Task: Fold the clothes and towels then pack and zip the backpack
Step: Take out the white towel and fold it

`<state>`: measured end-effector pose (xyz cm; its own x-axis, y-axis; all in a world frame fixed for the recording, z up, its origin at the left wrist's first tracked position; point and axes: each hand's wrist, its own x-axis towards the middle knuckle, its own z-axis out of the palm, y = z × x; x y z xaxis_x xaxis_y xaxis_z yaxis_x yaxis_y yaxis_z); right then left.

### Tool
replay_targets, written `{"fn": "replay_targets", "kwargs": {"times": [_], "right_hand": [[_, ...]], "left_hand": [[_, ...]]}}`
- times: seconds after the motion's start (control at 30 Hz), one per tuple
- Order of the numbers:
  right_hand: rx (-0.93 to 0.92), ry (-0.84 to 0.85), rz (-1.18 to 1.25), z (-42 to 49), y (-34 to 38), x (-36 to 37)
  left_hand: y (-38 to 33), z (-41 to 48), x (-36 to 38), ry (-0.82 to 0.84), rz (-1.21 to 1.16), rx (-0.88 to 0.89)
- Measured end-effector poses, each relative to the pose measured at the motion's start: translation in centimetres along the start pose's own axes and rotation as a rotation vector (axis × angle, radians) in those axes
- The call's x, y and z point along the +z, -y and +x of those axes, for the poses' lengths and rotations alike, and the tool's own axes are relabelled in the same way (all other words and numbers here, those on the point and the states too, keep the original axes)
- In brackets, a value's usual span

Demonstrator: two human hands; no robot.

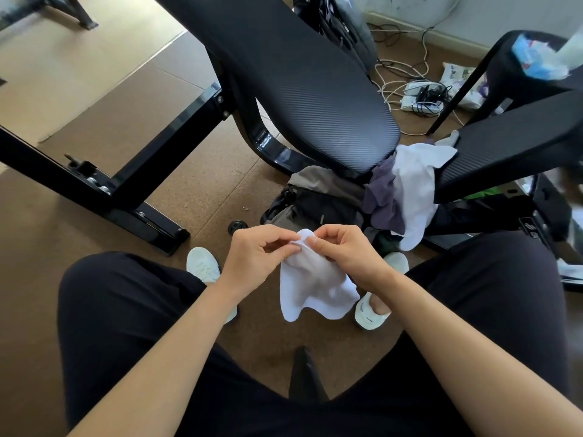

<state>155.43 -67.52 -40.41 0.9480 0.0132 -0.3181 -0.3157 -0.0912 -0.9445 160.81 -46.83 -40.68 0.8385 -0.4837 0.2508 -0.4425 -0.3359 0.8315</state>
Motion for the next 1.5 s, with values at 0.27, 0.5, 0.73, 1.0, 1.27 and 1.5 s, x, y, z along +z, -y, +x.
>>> {"fn": "replay_targets", "kwargs": {"times": [0.27,0.5,0.73,1.0,1.27,1.5], "right_hand": [[-0.046,0.005,-0.085,-0.2,0.2,0.0],[-0.032,0.092,-0.125,-0.4,0.8,-0.1],[0.079,0.395,-0.432,0.1,-0.5,0.0],[0.188,0.577,-1.009,-0.4,-1.7,0.6],[-0.077,-0.173,-1.273,0.1,-1.9,-3.6],[-0.207,-0.468,-1.014,0.3,-1.1,-5.8]], "left_hand": [[-0.1,0.2,0.2,0.095,-0.082,-0.051],[0.2,0.3,-0.4,0.093,0.019,-0.125],[1.4,1.5,-2.7,-0.206,0.046,-0.198],[2.2,2.1,-4.9,-0.412,0.099,-0.25],[4.4,2.2,-7.7,-0.277,0.245,-0.315],[4.9,2.2,-8.2,-0.095,0.297,-0.322]]}}
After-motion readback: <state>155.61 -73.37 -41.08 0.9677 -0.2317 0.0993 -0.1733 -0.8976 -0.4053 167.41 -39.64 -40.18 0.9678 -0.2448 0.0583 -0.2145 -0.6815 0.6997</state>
